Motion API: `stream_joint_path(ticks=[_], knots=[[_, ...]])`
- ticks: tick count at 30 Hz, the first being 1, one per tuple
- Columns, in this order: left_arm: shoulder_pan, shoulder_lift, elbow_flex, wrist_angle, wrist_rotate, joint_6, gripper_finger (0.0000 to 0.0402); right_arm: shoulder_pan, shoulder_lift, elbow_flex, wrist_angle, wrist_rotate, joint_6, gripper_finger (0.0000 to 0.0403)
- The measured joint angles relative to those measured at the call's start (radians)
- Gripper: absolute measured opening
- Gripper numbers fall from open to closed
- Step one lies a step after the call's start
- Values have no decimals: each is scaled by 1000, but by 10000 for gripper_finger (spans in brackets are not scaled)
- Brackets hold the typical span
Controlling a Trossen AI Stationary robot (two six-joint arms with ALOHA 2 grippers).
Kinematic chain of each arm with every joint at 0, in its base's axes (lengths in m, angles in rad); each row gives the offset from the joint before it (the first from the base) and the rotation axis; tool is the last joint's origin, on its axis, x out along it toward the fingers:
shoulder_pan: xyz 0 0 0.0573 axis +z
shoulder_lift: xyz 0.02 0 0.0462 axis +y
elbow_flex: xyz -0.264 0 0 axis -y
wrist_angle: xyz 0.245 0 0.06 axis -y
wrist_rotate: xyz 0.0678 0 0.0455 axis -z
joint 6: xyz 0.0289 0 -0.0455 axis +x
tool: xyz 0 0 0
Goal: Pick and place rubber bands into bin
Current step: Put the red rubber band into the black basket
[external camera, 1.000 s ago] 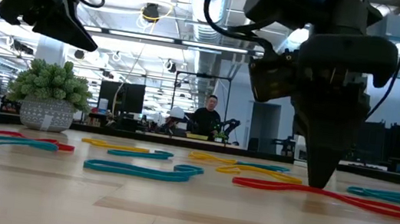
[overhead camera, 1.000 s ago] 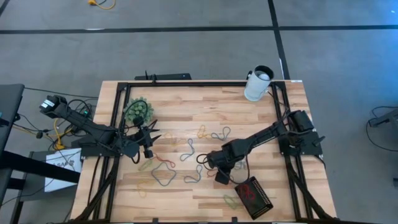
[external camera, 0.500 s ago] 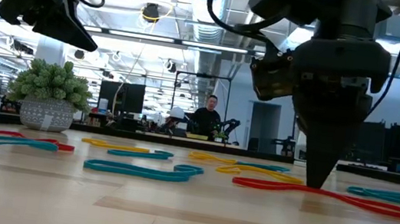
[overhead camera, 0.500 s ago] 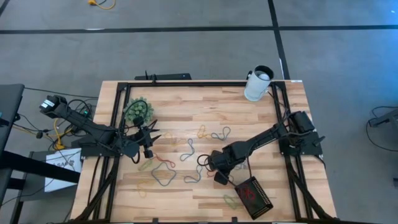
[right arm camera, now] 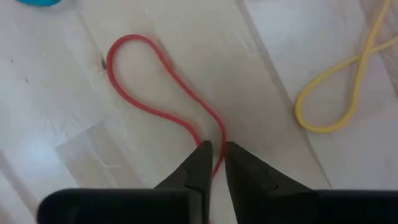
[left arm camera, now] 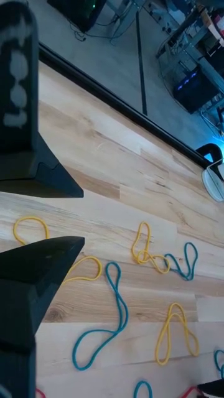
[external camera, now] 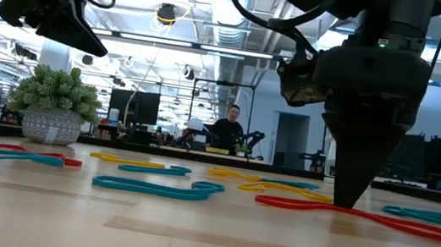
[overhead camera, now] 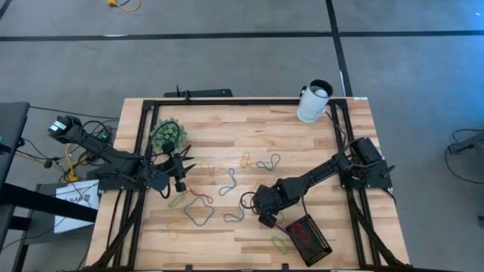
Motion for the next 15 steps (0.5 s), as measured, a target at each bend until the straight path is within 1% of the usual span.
stream_joint_path(ticks=[4, 8, 11, 15], knots=[[0, 0, 0, 0, 0, -4, 101, 0, -12, -6, 11, 12, -2, 4], [0, 0, 0, 0, 0, -4, 101, 1, -45, -11, 32, 15, 2, 2], [0, 0, 0, 0, 0, -4, 101, 5, -71, -14, 34, 34, 36, 1], [0, 0, 0, 0, 0, -4, 101, 4, -160, -12, 9, 39, 72, 1]])
